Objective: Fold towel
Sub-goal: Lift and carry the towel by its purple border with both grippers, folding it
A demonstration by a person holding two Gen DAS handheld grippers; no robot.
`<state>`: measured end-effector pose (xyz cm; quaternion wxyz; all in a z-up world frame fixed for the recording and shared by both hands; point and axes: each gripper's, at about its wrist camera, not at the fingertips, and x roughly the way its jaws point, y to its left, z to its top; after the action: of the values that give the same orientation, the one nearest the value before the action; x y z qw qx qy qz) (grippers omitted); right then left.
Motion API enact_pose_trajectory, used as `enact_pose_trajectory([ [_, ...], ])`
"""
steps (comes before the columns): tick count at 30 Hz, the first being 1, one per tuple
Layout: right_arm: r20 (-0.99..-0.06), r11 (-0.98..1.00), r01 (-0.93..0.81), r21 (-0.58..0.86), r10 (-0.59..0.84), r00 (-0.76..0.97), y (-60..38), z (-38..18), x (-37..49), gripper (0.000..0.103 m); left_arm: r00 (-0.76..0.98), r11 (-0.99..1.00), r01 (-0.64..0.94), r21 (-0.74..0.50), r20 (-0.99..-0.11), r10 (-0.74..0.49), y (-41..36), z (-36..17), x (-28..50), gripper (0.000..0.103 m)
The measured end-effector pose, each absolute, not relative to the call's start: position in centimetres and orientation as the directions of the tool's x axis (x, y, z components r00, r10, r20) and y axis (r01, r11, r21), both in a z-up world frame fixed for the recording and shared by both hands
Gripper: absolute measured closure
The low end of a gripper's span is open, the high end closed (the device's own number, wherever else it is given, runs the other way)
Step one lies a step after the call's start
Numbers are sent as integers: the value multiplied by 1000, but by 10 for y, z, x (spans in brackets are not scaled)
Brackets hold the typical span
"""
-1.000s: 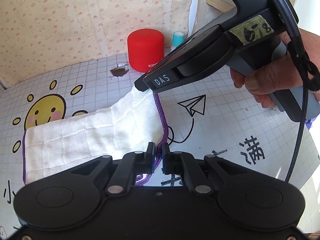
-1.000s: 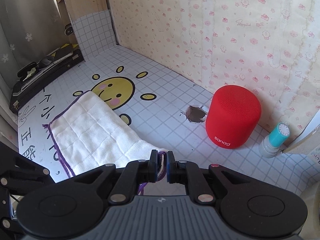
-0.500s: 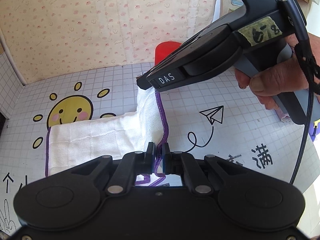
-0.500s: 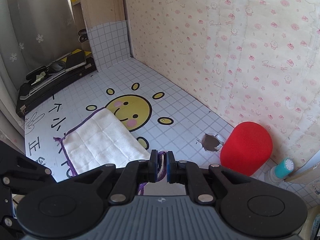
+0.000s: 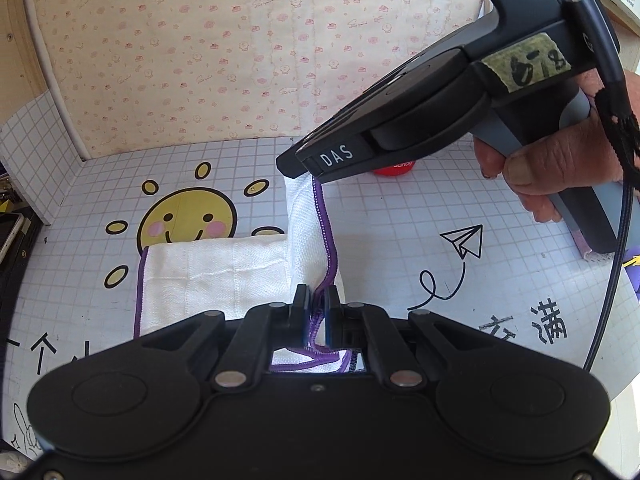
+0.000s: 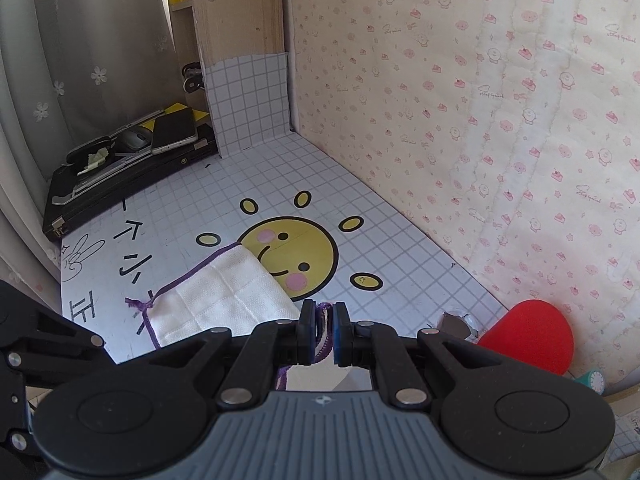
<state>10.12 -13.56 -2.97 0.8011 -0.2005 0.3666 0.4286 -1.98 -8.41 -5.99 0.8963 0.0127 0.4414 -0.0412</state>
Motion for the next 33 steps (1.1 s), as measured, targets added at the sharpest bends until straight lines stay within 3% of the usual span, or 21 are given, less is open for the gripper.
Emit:
enact_pose_trajectory([
  [33,-777,432,-902,2,568,270,-44,-43,100,96,602,994,-104,-23,-797,44,-13,-61,-23,95],
])
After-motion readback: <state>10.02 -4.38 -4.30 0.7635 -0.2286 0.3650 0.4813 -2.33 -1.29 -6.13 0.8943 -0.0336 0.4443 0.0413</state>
